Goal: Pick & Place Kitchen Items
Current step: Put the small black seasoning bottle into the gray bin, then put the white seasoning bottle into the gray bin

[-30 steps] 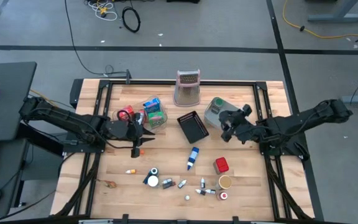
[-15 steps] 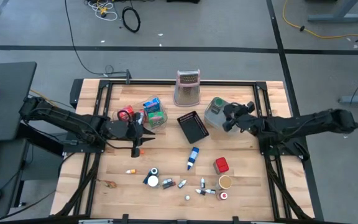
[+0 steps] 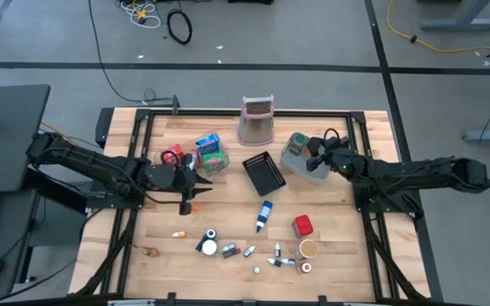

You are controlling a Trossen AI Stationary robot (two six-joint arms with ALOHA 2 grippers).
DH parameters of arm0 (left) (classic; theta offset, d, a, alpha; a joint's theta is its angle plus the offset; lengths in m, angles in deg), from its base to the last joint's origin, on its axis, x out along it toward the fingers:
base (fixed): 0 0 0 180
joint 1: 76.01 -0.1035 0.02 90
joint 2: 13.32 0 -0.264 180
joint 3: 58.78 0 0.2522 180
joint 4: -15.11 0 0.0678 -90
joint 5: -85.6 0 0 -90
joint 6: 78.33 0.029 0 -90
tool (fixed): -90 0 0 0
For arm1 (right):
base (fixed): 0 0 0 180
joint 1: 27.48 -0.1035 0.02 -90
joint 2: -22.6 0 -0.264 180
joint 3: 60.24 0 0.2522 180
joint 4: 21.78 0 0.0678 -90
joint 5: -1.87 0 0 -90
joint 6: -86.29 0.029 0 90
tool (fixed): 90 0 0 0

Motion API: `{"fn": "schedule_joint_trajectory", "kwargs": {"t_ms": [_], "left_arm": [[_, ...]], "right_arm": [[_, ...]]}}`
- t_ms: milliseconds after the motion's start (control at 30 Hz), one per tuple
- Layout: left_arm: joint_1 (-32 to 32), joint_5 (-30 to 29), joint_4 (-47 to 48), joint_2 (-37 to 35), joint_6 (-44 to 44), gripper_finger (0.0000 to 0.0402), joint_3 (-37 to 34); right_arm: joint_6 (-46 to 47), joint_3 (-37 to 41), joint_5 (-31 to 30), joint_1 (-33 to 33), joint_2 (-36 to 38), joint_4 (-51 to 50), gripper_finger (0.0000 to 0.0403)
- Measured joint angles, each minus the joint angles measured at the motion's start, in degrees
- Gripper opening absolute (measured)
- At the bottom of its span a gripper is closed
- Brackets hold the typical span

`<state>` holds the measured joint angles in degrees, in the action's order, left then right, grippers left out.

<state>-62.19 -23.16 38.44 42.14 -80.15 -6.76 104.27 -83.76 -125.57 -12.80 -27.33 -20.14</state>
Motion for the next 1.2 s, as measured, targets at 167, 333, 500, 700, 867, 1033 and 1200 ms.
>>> {"fn": "schedule_joint_trajectory", "kwargs": {"t_ms": [167,333,500,700,867,1033,1200], "left_arm": [[0.0,0.0,0.01,0.0,0.14,0.0088,0.0],[0.01,0.0,0.02,0.01,0.15,0.0088,0.0],[0.0,0.02,0.0,0.0,0.14,0.0088,0.0],[0.0,0.02,0.02,0.01,0.14,0.0088,0.0],[0.0,0.02,0.02,0.0,-0.13,0.0088,0.0],[0.01,0.04,0.02,0.0,-0.48,0.0088,0.0],[0.0,0.07,0.0,0.0,-0.78,0.0088,0.0]], "right_arm": [[0.4,2.57,0.56,1.65,0.0,5.13,0.0233],[1.11,4.37,2.4,3.11,-0.04,7.07,0.0244],[1.31,4.7,3.22,3.54,-0.77,7.66,0.0267],[-3.3,4.7,3.88,3.52,-1.05,11.2,0.0299],[-7.02,4.7,7.85,3.52,-1.05,19.18,0.0308],[-6.49,4.7,20.77,3.04,-1.01,27.33,0.03],[-5.79,3.62,28.72,-1.41,-1.03,27.97,0.0289]]}}
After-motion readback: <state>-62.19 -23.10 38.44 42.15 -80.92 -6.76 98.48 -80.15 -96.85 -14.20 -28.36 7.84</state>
